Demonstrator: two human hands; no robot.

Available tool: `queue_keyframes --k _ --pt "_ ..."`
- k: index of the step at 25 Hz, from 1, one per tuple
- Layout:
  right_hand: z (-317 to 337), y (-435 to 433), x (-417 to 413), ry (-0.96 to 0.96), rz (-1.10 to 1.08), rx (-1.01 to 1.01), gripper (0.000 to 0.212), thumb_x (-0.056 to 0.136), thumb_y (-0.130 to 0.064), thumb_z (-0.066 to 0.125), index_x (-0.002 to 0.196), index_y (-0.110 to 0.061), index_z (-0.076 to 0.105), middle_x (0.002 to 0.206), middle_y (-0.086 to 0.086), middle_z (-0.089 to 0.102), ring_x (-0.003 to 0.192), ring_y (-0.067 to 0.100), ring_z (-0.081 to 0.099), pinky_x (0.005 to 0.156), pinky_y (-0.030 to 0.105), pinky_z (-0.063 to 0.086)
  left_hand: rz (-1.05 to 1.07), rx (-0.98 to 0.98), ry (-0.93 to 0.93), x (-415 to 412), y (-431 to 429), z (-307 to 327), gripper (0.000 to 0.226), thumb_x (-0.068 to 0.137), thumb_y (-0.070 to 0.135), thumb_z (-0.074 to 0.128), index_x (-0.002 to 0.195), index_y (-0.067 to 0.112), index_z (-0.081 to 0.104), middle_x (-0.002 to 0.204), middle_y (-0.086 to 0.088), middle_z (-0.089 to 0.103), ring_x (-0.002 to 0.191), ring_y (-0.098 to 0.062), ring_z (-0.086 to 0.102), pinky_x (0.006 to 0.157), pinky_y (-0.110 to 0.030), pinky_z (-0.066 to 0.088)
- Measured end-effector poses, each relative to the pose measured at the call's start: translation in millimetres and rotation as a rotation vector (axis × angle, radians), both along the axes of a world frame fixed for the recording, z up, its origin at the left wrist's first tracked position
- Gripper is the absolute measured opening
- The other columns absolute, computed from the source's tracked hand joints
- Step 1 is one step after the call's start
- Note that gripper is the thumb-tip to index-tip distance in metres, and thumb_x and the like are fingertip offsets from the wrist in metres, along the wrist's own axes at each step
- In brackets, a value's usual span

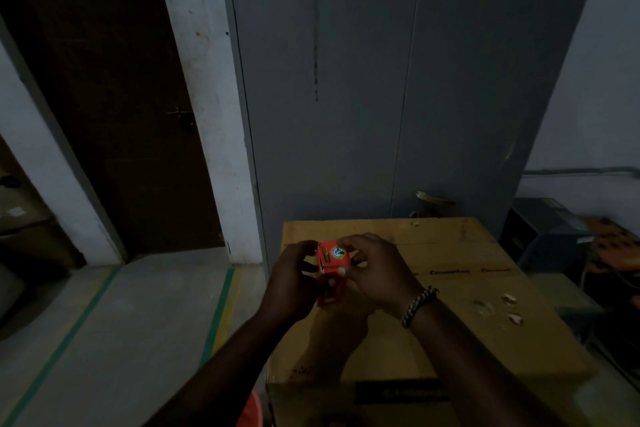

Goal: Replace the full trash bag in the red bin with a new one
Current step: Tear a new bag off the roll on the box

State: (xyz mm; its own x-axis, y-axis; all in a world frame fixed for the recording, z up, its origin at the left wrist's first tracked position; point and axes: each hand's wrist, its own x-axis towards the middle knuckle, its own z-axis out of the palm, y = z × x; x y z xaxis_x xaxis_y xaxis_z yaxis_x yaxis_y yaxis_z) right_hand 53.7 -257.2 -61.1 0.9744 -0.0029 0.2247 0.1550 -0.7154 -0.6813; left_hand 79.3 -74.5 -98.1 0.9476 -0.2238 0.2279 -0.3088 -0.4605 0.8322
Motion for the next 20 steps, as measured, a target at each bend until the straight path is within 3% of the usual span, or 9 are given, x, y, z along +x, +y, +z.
queue_keyframes --k 4,7,9,12,15,18,20 --pt "2.6 2.3 2.0 0.05 -0.007 -0.007 0.062 0.085 -0.015 0.076 0.14 -0.031 0.054 0.142 -0.011 0.05 0.115 0.013 0.057 0.091 0.027 0.055 -0.067 0.031 -0.006 1.0 0.8 1.7 0.063 0.079 0.025 0.08 0.134 0.031 0.049 0.128 0.016 0.054 0.107 -0.007 0.06 0.077 -0.025 0.059" --pt "4.7 3.1 5.1 0.049 -0.003 -0.049 0.063 0.089 -0.019 0.072 0.145 -0.033 0.048 0.147 -0.009 0.048 0.126 0.016 0.053 0.099 0.033 0.053 -0.066 0.028 -0.014 1.6 2.2 1.8 0.063 0.079 0.023 0.081 0.133 0.03 0.05 0.128 0.016 0.056 0.106 -0.006 0.06 0.079 -0.031 0.061" --pt "3.8 3.0 5.3 0.048 0.031 -0.026 0.064 0.094 -0.021 0.065 0.149 -0.04 0.04 0.151 -0.008 0.045 0.133 0.016 0.049 0.103 0.038 0.051 -0.064 0.017 -0.026 2.1 3.6 1.2 0.063 0.079 0.023 0.08 0.133 0.032 0.05 0.129 0.016 0.056 0.104 -0.004 0.061 0.078 -0.034 0.062" --pt "4.3 3.2 3.2 0.011 0.096 0.024 0.069 0.101 -0.015 0.054 0.151 -0.054 0.027 0.15 -0.007 0.043 0.13 0.014 0.05 0.097 0.037 0.056 -0.067 0.015 -0.066 3.2 6.8 -1.0 0.065 0.079 0.024 0.081 0.133 0.037 0.049 0.13 0.016 0.055 0.103 -0.006 0.061 0.074 -0.034 0.062" --pt "3.5 3.3 0.3 -0.075 0.056 -0.027 0.047 0.103 -0.019 0.049 0.142 -0.046 0.044 0.146 -0.007 0.047 0.129 0.014 0.05 0.094 0.028 0.053 -0.065 0.031 -0.098 4.8 8.3 -2.5 0.063 0.079 0.023 0.081 0.131 0.039 0.051 0.128 0.016 0.057 0.102 -0.007 0.062 0.076 -0.034 0.062" --pt "-0.1 1.6 -2.4 -0.145 -0.019 -0.007 0.024 0.096 -0.025 0.06 0.118 -0.032 0.054 0.127 -0.007 0.054 0.112 0.015 0.057 0.078 0.019 0.053 -0.06 0.029 -0.097 4.1 6.8 -1.9 0.061 0.079 0.022 0.08 0.13 0.04 0.05 0.128 0.017 0.056 0.103 -0.006 0.062 0.077 -0.032 0.062" --pt "-2.1 -1.2 -3.0 -0.183 -0.155 -0.024 0.012 0.092 -0.026 0.065 0.103 -0.024 0.061 0.127 -0.005 0.055 0.111 0.016 0.059 0.079 0.018 0.049 -0.04 0.013 -0.061 2.8 6.5 -0.9 0.063 0.078 0.021 0.081 0.13 0.037 0.048 0.129 0.016 0.056 0.103 -0.006 0.062 0.072 -0.028 0.062"
